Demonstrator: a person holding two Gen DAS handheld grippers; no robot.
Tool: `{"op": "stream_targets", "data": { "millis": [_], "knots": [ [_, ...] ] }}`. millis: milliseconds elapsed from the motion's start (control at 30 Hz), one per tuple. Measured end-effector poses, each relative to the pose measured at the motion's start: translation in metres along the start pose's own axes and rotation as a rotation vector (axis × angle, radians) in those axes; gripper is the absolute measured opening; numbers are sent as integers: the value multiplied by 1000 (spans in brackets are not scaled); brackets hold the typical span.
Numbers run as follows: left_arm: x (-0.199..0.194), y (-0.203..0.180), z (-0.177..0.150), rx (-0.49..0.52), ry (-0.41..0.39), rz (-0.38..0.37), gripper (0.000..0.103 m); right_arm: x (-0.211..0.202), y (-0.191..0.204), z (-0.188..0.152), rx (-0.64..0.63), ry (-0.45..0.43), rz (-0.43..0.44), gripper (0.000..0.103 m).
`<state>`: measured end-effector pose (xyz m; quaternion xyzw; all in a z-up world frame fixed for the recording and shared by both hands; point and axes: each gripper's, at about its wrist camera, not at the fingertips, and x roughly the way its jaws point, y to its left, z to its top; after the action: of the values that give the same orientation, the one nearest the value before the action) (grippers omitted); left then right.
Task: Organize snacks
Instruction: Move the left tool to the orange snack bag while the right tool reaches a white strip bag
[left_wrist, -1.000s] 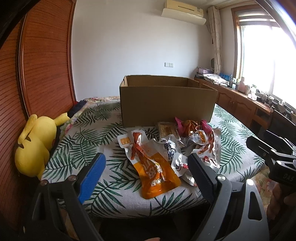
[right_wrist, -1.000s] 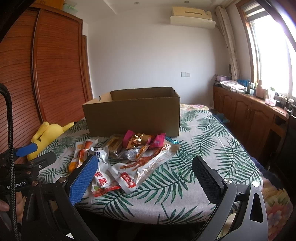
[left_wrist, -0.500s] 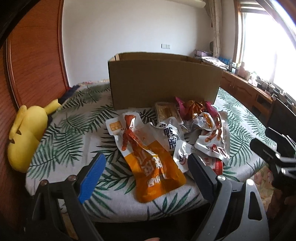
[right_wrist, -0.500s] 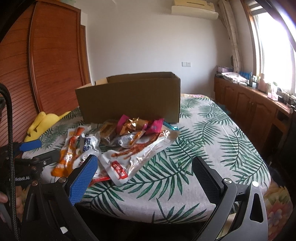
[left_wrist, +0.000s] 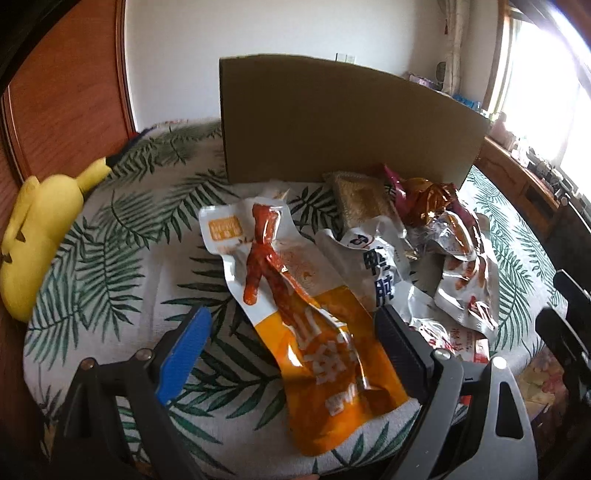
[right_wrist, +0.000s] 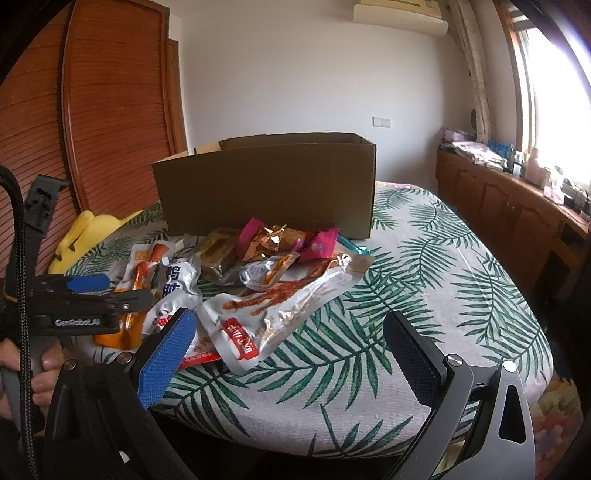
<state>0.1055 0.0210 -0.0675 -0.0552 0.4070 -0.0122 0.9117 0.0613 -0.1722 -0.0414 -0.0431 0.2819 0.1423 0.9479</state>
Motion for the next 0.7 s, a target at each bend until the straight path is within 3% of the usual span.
{"op": "stream_targets", "data": {
  "millis": [300,600,700],
  "knots": [
    [8,18,7,-33,38,5,91,15,2,3,-23,30,10,103],
    [12,31,16,-52,46,-17,91,45,-20,15,70,113,41,103],
    [12,34,18,-53,37,-38,83,55,-25,21,106,135,61,102]
  ]
}}
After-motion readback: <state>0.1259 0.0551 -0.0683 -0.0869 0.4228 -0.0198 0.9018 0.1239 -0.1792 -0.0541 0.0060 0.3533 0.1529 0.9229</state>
